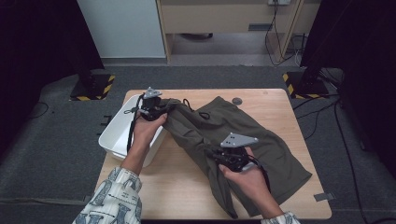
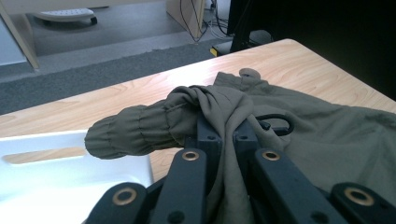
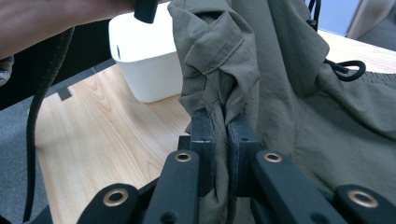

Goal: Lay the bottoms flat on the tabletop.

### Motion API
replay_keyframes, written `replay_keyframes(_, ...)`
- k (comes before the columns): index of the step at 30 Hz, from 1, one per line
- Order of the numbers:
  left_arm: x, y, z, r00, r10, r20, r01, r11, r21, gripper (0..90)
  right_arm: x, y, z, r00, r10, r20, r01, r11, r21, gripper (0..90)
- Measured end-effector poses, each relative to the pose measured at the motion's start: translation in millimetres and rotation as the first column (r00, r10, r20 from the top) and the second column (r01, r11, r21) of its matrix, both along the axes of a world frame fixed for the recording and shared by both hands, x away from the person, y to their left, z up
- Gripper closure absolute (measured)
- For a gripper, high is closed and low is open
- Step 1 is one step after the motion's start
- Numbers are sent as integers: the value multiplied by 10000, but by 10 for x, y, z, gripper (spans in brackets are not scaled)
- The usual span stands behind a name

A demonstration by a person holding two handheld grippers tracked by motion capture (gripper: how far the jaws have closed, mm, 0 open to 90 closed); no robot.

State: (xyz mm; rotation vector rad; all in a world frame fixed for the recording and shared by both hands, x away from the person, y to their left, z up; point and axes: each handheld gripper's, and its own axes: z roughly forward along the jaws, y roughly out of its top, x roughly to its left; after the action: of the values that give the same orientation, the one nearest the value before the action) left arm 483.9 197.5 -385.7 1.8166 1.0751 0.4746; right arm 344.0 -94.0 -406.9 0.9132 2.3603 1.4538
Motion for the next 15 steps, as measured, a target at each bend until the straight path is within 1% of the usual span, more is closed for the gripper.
replay_keyframes(4,-40,79,51,9999,86,103,-85,9999,-103,854,-24,73,28,9999,164,38,-164,9999,32,835)
replay_keyframes(8,-77,154,120,9998,118,149,-114,9997,-212,854,-56,151,94,9993,368,113,-369,9993,48,835)
replay_keyframes(12,-110,207,222,9995,171,271,-164,9996,-246,853,-99,221,216,9981,586,211,-590,9981,180,836)
replay_keyframes(14,-89,207,262,9997,149,215,-144,9995,-265,853,-126,231,294,9972,662,337,-669,9975,218,835)
replay_keyframes(15,-67,189,273,9998,107,169,-103,9997,-223,853,-148,217,360,9969,643,447,-654,9976,218,836)
